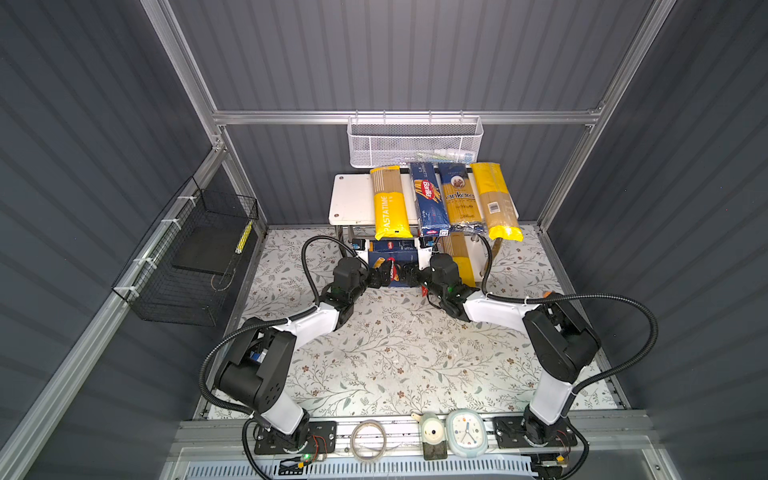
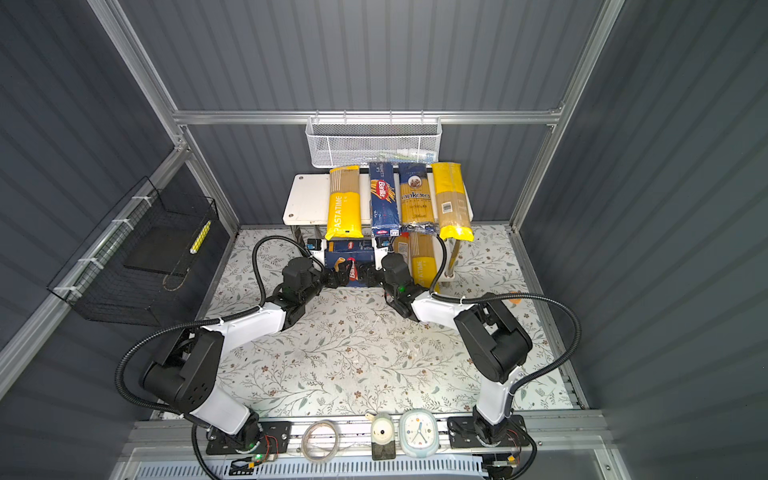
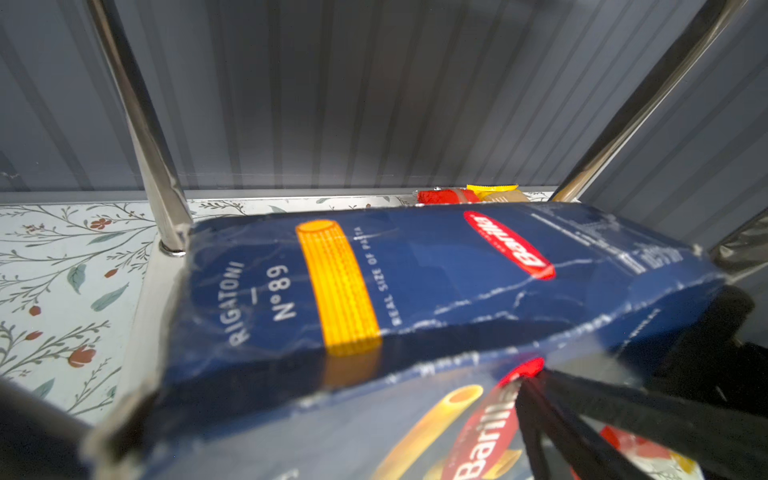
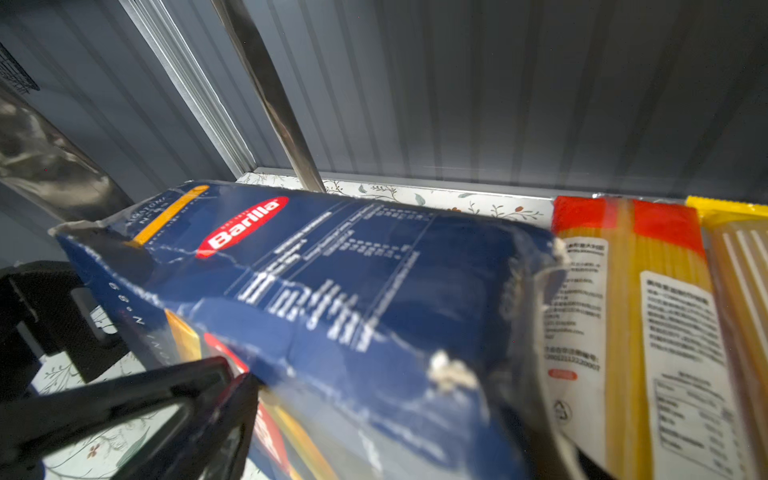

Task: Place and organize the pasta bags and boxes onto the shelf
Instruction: 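Slide the Barilla box onto the lower shelf beside the spaghetti bags with both grippers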

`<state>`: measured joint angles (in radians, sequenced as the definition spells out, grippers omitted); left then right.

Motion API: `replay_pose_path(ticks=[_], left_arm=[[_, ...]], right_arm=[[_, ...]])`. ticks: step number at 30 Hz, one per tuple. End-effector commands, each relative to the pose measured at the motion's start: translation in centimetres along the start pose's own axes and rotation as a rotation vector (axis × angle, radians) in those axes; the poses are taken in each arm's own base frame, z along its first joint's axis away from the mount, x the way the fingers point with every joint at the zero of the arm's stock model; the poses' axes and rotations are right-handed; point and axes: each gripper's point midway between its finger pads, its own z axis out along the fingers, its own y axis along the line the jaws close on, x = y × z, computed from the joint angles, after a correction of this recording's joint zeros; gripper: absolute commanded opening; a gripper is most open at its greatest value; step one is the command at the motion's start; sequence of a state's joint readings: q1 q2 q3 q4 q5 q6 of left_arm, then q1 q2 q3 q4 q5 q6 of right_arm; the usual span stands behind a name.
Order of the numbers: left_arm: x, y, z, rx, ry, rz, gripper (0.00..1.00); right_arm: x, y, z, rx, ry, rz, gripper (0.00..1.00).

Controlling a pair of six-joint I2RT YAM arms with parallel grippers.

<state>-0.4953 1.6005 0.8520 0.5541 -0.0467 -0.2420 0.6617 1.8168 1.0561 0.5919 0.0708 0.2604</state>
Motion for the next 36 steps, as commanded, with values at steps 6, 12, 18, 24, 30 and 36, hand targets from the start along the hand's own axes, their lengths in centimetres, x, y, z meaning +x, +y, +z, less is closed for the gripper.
replay_pose_path(ticks=[6, 12, 18, 24, 30, 36], left_arm=[[-3.6, -5.6, 1.0, 0.189, -0.125, 0.117, 1.00], [-1.8, -4.1, 2.1, 0.121, -0.091, 0.145, 1.00], [-0.6, -3.0, 2.2, 0.073, -0.044, 0.153, 1.00], [-1.8, -1.6, 2.4, 0.004, -0.016, 0.146, 1.00], [-2.7, 0.6, 2.6, -0.062, 0.000, 0.133, 1.00], [-3.2, 1.6, 2.5, -0.075, 0.000, 0.114, 0.99]], right_arm=[[-1.3, 4.4, 1.1, -0.132, -0.088, -0.042, 0.86], [-0.4, 3.3, 1.3, -0.091, -0.083, -0.047, 0.87], [0.2, 2.4, 1.0, -0.062, -0.077, -0.036, 0.91], [-0.2, 2.0, 1.1, -0.052, -0.084, -0.022, 0.91], [-0.6, 1.7, 1.3, -0.043, -0.073, -0.012, 0.92], [-0.8, 1.2, 0.9, -0.033, -0.075, 0.001, 0.92]])
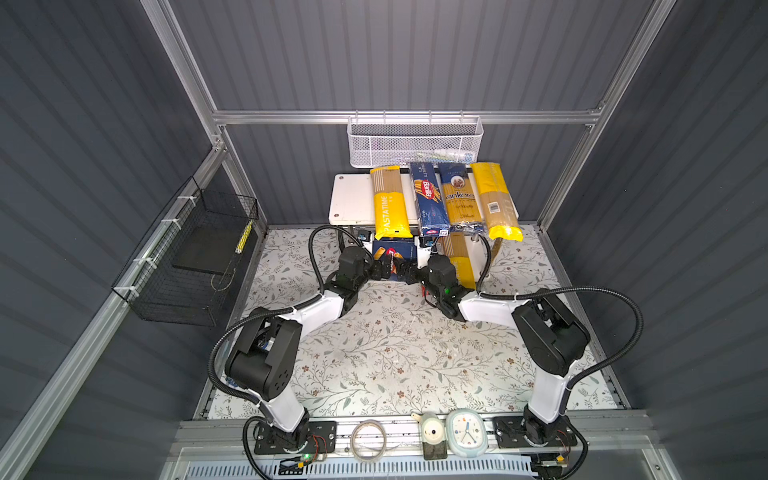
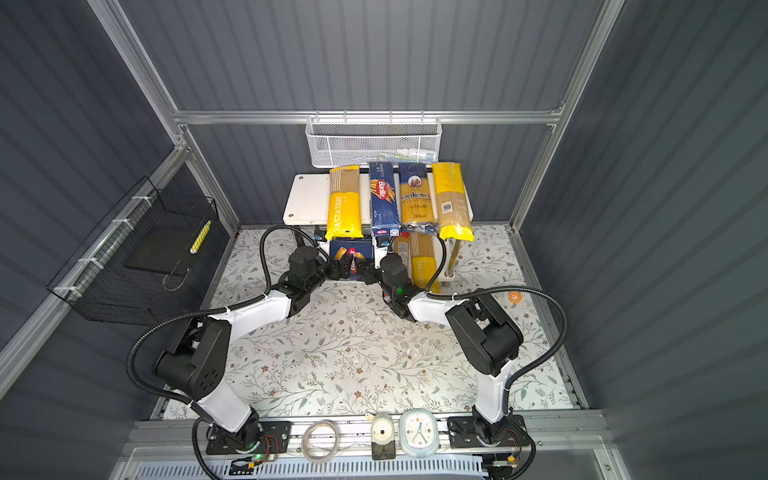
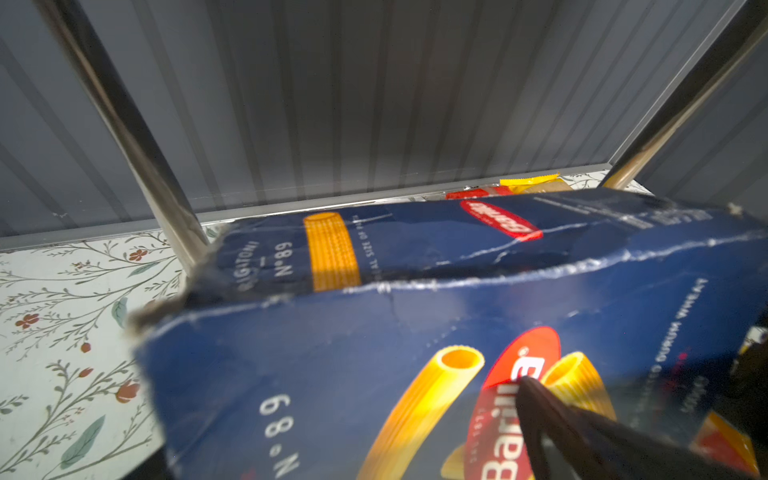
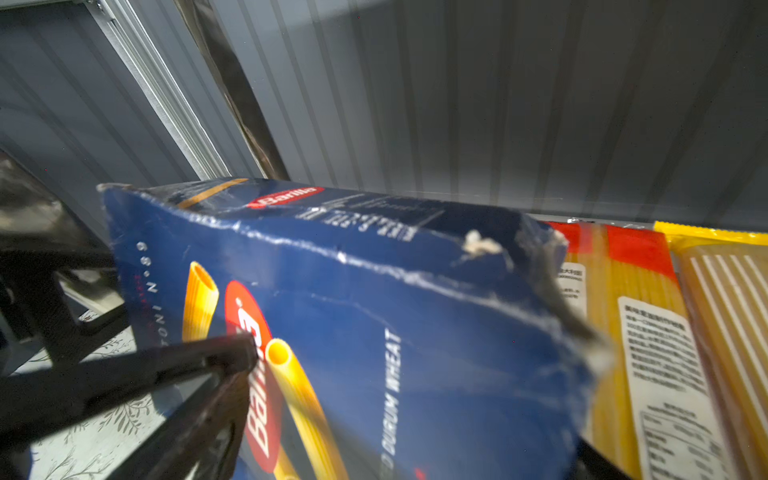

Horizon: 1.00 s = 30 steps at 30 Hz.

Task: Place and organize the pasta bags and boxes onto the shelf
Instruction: 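Slide the Barilla box onto the lower shelf beside the spaghetti bags with both grippers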

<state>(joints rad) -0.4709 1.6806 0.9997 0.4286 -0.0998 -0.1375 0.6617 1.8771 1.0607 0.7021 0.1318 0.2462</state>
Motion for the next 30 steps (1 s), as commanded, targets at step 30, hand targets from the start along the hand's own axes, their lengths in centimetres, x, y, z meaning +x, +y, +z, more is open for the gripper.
replay_pose_path(ticks=[30], left_arm=[[-3.3, -0.1, -0.1, 0.024, -0.036, 0.022, 1.00]], right_arm=[[0.2, 0.7, -2.5, -0.095, 0.042, 0.068, 0.93]])
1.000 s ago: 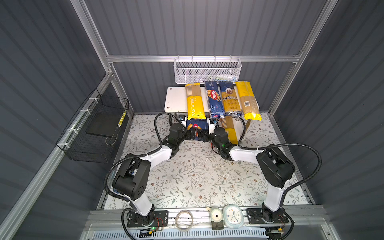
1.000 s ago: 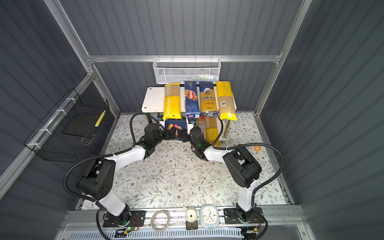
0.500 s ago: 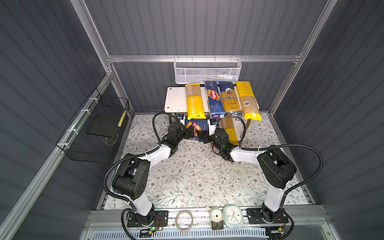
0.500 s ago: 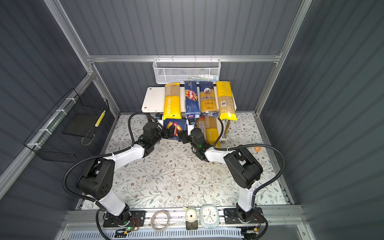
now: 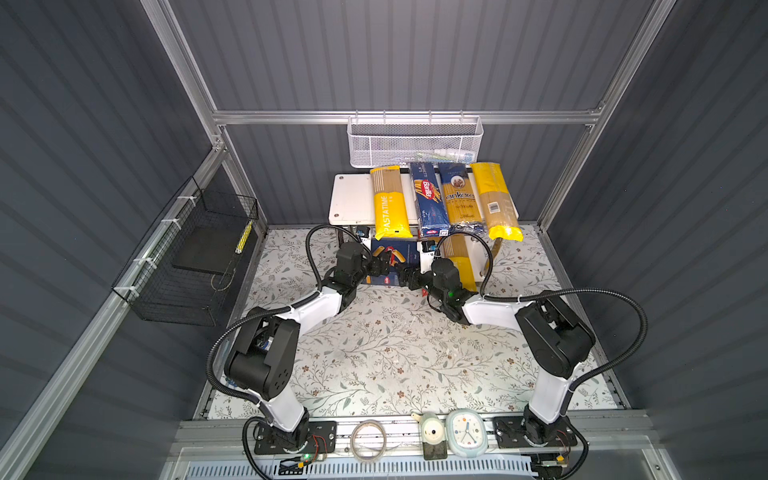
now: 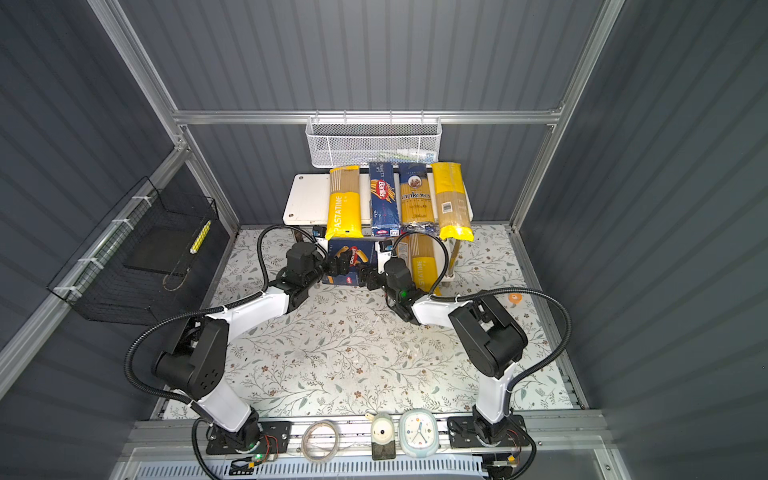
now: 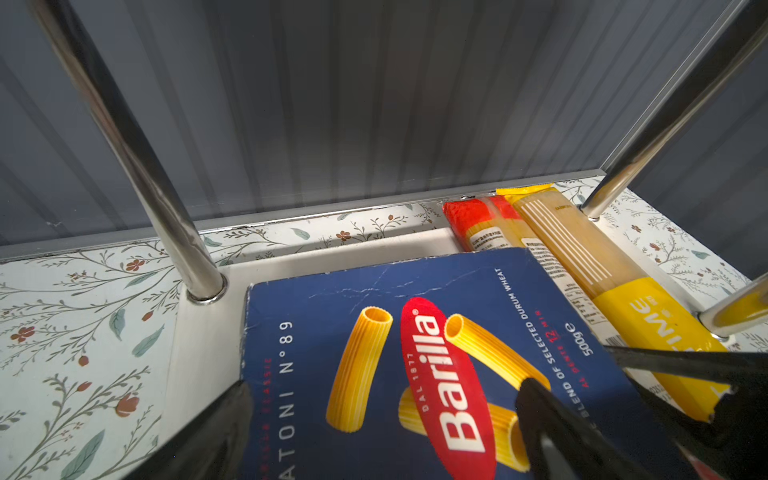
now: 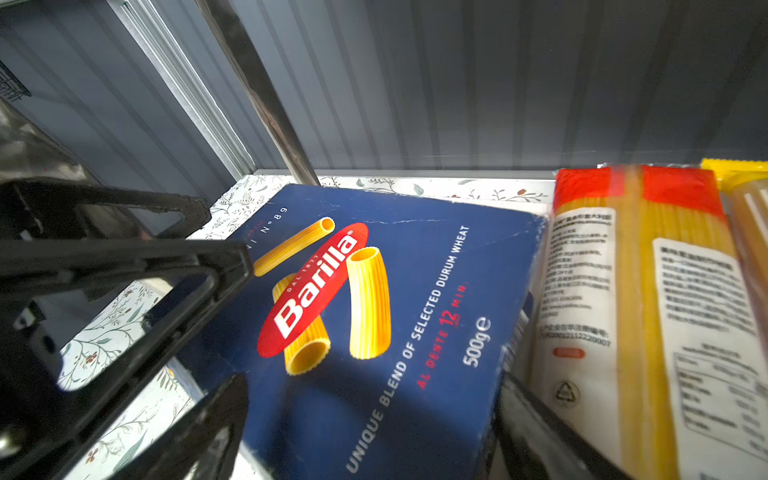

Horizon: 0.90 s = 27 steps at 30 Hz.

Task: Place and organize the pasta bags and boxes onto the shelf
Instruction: 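Slide the Barilla box onto the lower shelf beside the spaghetti bags with both grippers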

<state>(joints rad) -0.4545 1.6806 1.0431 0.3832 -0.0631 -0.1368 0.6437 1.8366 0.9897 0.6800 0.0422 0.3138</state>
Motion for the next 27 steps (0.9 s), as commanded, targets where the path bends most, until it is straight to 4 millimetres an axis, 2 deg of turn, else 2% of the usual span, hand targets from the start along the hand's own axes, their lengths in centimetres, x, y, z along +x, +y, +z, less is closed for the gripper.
replay_pose_path(ticks=[1, 4, 8, 12, 17, 21, 27], left_arm=[[-2.6, -0.2, -0.5, 0.004, -0.046, 0.029, 1.00], [-3.6, -0.1, -1.5, -0.006, -0.042, 0.029, 1.00], [-3.6, -0.1, -2.5, -0.010, 0.010, 0.019, 1.00], [-2.5, -0.1, -3.6, -0.014, 0.064, -0.002, 1.00], [-1.2, -0.4, -5.4, 0.011, 0.125, -0.008, 1.00], [-0.4, 0.2, -7.4, -0.023, 0.147, -0.038, 1.00], [1.2, 0.9, -10.9, -0.055, 0.167, -0.057, 1.00]], right_arm=[[-1.7, 1.1, -1.7, -0.043, -0.024, -0.006, 0.93], [-1.7, 0.9, -3.1, -0.035, 0.001, -0.012, 0.93], [-1.3, 1.0, -5.0, -0.039, 0.051, -0.024, 0.93], [-0.8, 1.6, -6.6, -0.071, 0.108, -0.035, 0.93], [1.5, 2.7, -9.1, -0.148, 0.217, -0.015, 0.93], [2.8, 3.5, -10.8, -0.194, 0.253, 0.005, 0.92], [5.1, 4.9, -11.4, -0.269, 0.299, 0.035, 0.91]])
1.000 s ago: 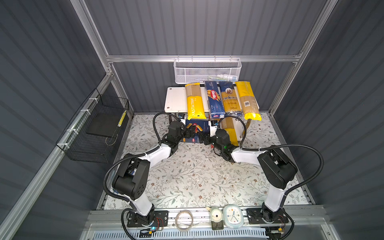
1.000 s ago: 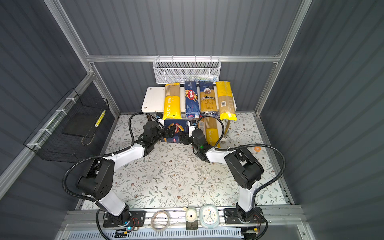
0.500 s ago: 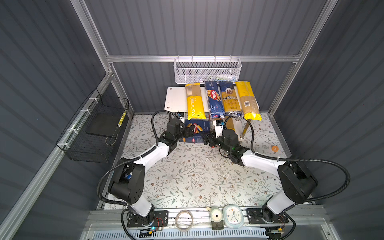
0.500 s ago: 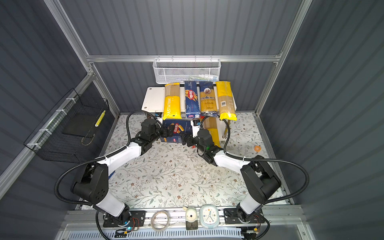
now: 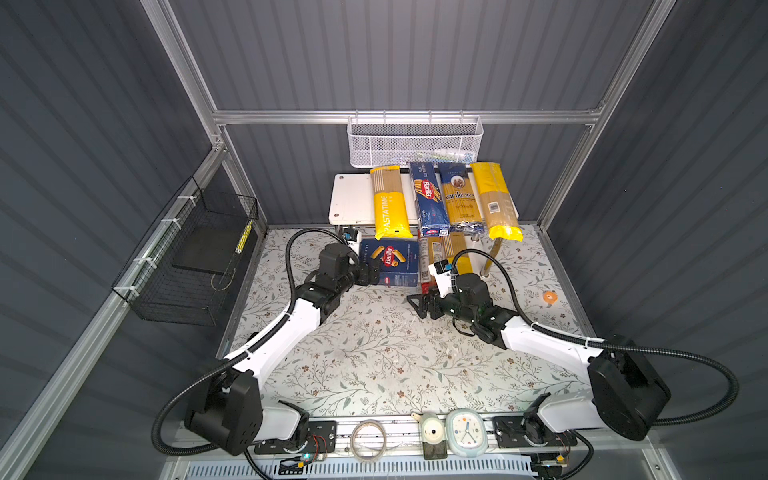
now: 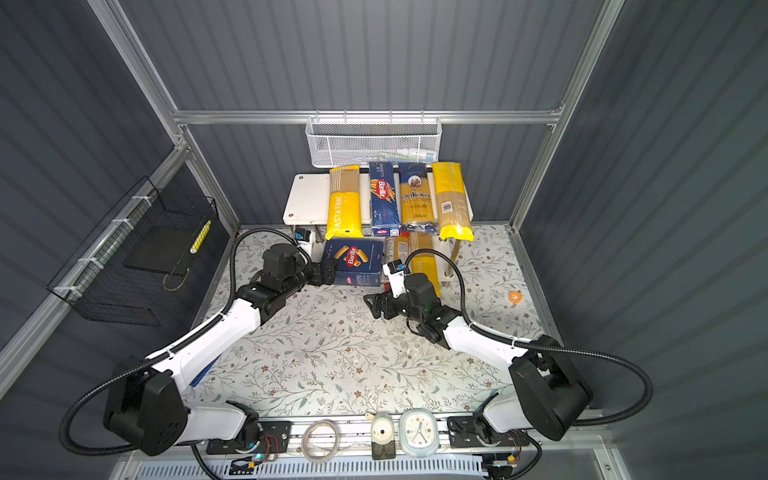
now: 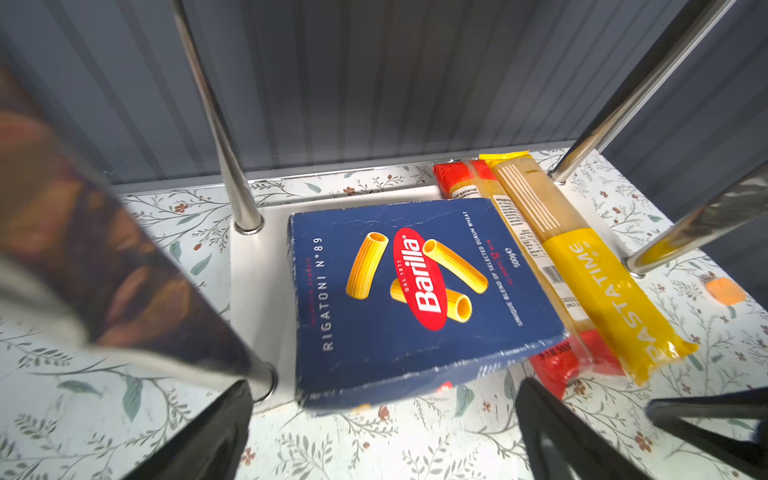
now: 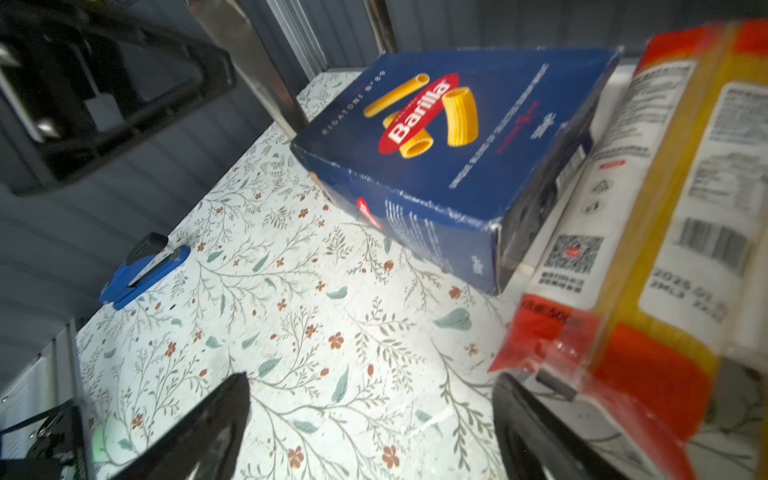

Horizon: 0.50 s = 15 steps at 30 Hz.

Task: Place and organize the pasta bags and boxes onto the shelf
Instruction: 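Open both grippers and draw them back from the lower shelf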

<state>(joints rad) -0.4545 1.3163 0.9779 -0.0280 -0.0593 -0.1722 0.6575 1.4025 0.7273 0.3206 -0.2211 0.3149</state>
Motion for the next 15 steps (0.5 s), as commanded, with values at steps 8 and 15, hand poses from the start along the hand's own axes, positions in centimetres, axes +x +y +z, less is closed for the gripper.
replay_pose_path(ticks=[8, 15], left_arm=[[6.5, 4.7, -5.0, -0.224, 0.115, -0.032, 1.00], [9.6, 6.9, -7.9, -0.312, 0.136, -0.061, 0.99]], right_arm=[[1.1, 3.6, 3.0, -0.149, 0.050, 0.020, 0.90], [0.6, 4.7, 5.5, -0.213, 0.045, 0.034, 0.90]])
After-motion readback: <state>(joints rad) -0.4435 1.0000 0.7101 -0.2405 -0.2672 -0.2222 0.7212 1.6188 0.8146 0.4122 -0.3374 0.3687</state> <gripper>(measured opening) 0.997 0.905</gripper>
